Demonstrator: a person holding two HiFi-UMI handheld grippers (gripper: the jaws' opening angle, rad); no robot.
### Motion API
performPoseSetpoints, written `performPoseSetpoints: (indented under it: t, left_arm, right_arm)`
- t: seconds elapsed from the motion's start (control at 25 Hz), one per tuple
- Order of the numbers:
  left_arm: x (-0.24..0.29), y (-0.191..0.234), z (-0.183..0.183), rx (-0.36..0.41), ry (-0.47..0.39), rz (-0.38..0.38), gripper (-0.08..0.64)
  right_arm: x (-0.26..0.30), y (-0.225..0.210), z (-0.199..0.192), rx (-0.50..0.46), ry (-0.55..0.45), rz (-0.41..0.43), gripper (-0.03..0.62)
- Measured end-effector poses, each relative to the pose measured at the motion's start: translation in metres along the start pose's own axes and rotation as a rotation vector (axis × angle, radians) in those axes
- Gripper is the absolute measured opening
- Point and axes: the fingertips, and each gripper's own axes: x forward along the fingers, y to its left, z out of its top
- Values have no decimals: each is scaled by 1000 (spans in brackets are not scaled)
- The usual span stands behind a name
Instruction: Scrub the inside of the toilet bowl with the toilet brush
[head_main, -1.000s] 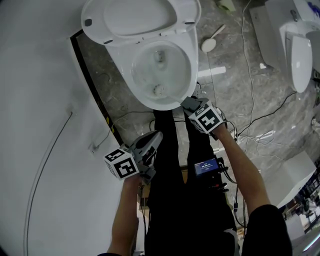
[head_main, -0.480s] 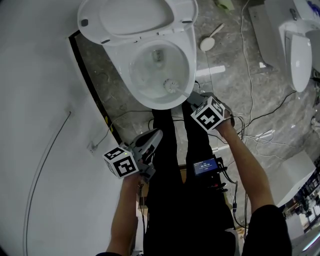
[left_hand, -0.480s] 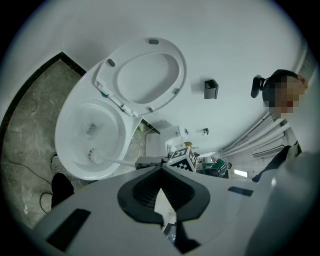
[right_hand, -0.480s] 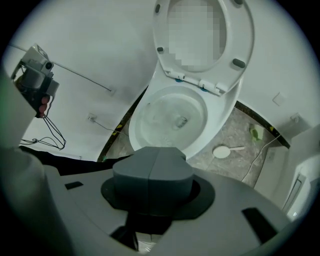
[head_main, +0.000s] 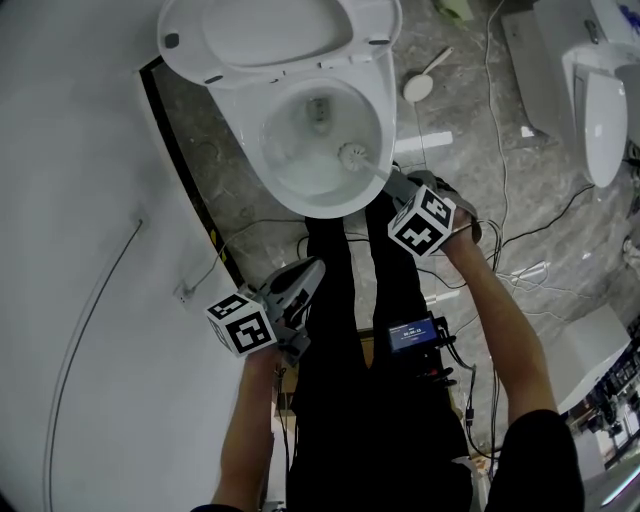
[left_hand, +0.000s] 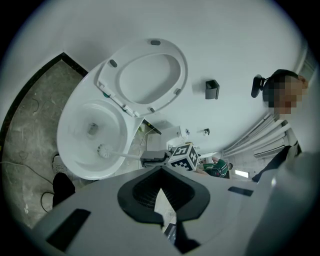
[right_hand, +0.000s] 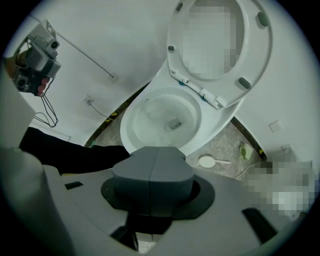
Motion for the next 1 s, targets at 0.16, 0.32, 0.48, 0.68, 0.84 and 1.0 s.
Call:
performPoseSetpoints:
  t: [0.16, 0.32, 0.48, 0.68, 0.84, 1.0]
  left_arm:
    - [0, 1, -2, -4, 0, 0, 11]
    - [-2, 4, -4, -10, -1, 5, 11]
    - [-4, 8, -5, -11, 2, 11, 11]
    - [-7, 11, -6, -8, -2, 15, 11]
    - [-8, 12, -6, -9, 9, 32, 11]
    - [-9, 13, -7, -13, 4, 30, 11]
  right_arm:
    - [5, -11, 7, -85, 2, -48, 160]
    - [11, -20, 14, -189, 1, -114, 160]
    - [20, -31, 22, -293, -2, -187, 160]
    - [27, -44, 36, -398, -13, -283, 160]
    - [32, -53, 50, -538, -18, -373, 160]
    - [38, -58, 58, -631, -26, -427, 160]
